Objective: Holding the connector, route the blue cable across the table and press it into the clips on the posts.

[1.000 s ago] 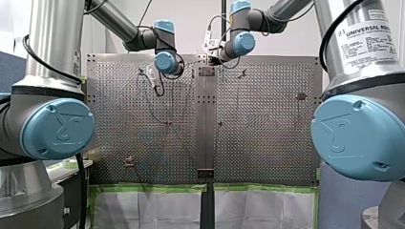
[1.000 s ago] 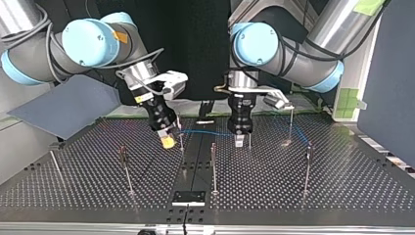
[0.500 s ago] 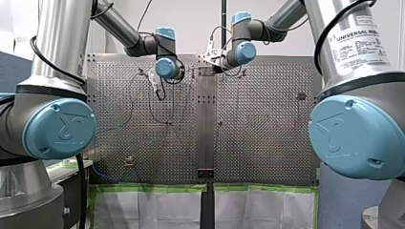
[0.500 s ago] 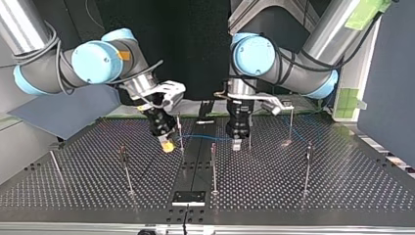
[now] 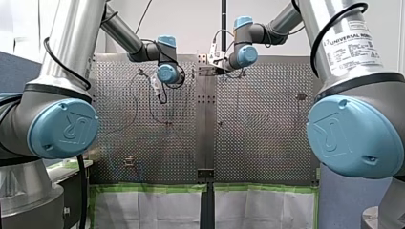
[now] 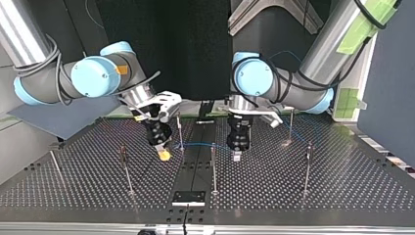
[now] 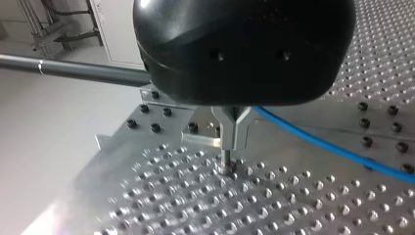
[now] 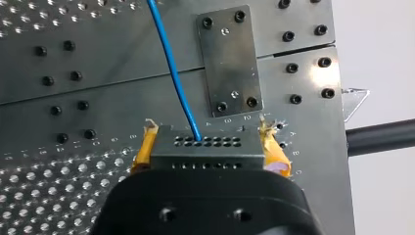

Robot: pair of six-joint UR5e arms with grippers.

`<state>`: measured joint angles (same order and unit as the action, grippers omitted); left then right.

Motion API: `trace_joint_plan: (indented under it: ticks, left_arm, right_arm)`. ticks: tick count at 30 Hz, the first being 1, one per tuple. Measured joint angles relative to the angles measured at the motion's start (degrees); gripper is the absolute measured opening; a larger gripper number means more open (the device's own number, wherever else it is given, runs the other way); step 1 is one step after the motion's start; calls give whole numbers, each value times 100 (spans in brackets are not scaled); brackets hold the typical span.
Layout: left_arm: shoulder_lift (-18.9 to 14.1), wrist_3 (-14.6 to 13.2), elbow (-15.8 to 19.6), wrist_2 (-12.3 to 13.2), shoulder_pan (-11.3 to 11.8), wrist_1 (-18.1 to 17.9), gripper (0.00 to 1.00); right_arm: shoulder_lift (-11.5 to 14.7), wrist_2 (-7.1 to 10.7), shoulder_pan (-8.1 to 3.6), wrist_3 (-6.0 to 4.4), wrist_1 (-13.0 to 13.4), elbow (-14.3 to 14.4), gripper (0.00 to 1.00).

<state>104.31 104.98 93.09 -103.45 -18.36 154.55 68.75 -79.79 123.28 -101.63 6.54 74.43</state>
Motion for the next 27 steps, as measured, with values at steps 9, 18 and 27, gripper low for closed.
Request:
trace_joint_plan:
  ticks: [9, 18, 27]
  left_arm:
    - [339, 16, -524, 78, 83, 105, 0]
    - [455, 24, -848, 154, 226, 205, 0]
    - [454, -123, -859, -71, 195, 537, 75]
  right_arm:
    - [-175, 7, -60, -28, -14, -309, 0]
    - [-302, 8, -179, -43, -20, -435, 0]
    - [-313, 15, -231, -43, -28, -436, 0]
